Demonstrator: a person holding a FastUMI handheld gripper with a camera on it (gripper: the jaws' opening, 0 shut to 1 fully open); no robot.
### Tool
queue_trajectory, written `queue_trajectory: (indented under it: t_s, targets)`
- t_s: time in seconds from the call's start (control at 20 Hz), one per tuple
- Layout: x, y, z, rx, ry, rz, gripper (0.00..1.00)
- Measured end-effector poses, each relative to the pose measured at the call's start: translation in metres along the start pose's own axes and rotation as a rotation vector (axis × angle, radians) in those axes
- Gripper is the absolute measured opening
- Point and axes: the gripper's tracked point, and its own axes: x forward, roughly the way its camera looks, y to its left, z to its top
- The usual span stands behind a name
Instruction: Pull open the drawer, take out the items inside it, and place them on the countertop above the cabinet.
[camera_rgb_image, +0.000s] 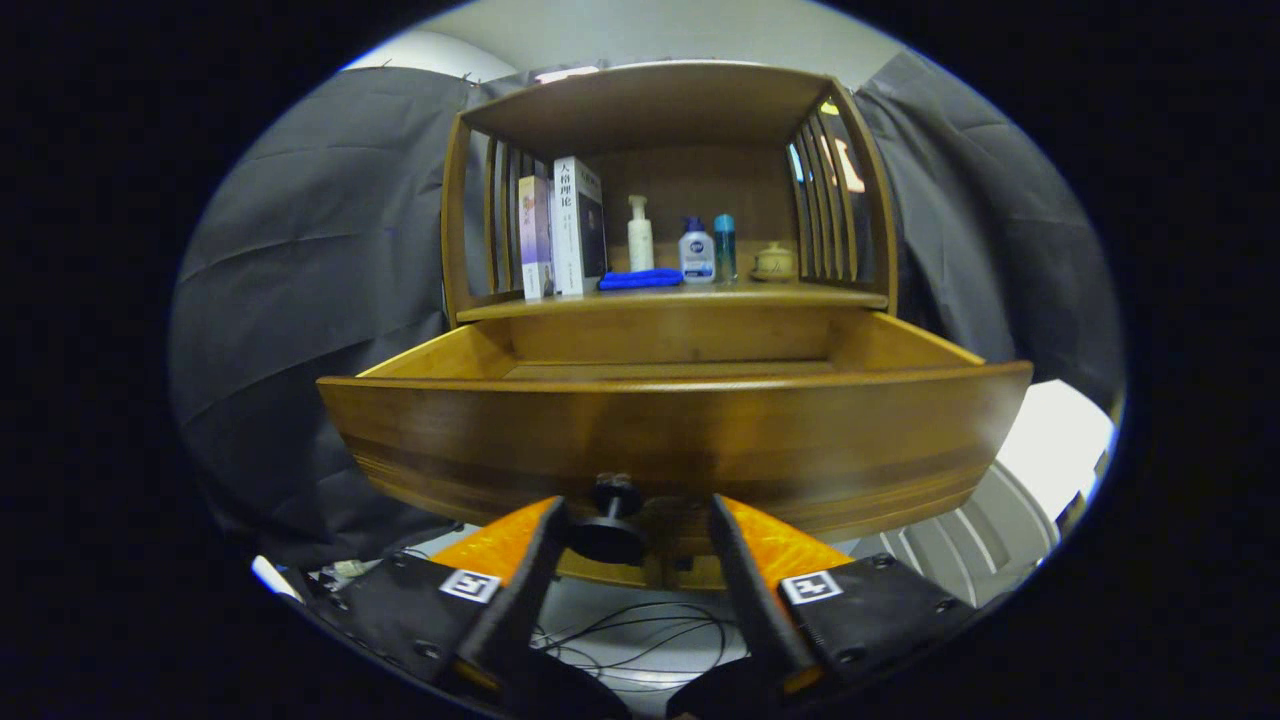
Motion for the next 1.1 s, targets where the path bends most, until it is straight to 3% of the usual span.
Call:
queue_trajectory:
  t_s: [0.05, 0.25, 0.8, 1.1]
  targets:
    - [-0.006, -0.005, 0.010, -0.006, -0.018, -0.010, 1.00]
    - [-0.021, -0.027, 0.061, -0.027, -0.100, -0.041, 1.00]
    - [0.032, -0.064, 0.137, 0.149, 0.066, -0.011, 0.98]
    - [0.059, -0.065, 0.147, 0.202, 0.105, 0.003, 0.97]
